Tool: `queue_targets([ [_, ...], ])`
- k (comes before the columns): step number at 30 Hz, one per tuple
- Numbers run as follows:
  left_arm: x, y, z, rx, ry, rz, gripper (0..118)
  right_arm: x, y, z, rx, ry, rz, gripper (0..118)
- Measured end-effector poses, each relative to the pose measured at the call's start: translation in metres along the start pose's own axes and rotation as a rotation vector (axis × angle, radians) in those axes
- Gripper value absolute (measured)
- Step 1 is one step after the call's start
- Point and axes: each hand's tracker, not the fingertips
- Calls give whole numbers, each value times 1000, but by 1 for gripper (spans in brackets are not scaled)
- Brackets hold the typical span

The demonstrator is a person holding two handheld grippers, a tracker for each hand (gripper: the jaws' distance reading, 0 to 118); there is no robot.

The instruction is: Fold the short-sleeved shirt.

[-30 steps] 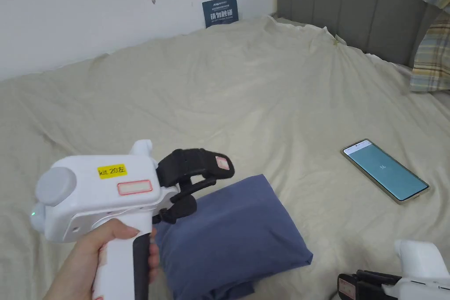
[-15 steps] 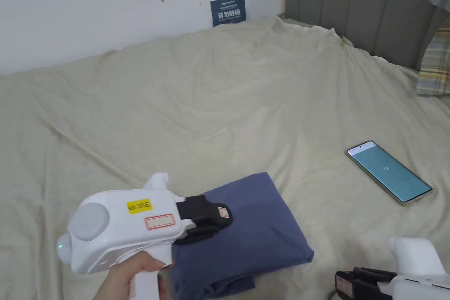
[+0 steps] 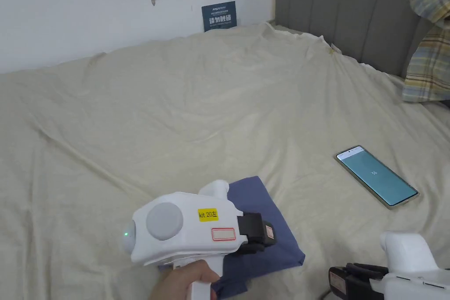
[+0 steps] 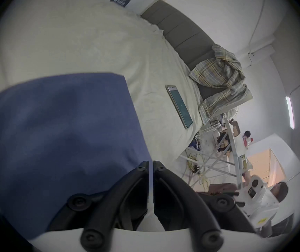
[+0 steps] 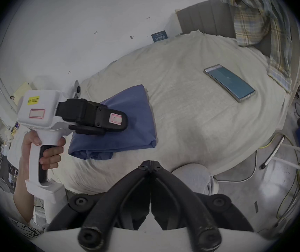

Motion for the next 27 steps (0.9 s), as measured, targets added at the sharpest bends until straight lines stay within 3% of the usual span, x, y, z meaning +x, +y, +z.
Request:
queue_targets([
  [5,-32,-6,70,132,42,61,5,-22,15,-16,2,30,68,0],
  [9,-61,-19,126,236,159,111,5,-54,36,-50,29,42,207,0],
  [14,-94,-36,156,275,155,211,8,-94,57,-111,95,-12,329,0],
  [15,-99,-40,159,283,127,238,27,-98,59,-121,86,-10,316,0],
  [16,-104,-41,160,280,96,256,54,-102,60,-134,56,-33,318,0],
  [17,-109,-44,160,274,62,276,76,-106,57,-142,34,-81,354,0],
  [18,-112,-46,159,265,54,290,86,-108,53,-150,38,-102,403,0],
  [19,-114,-46,155,247,62,299,86,-108,47,-156,50,-107,457,0],
  [20,-114,-47,151,233,63,292,111,-106,41,-160,45,-125,474,0],
  [21,-113,-47,149,234,58,288,118,-104,38,-160,50,-128,456,0],
  [25,-123,-34,130,212,-11,334,118,-91,41,-153,69,-67,304,0],
  [27,-127,-26,117,202,-99,382,118,-88,42,-152,64,-59,302,0],
])
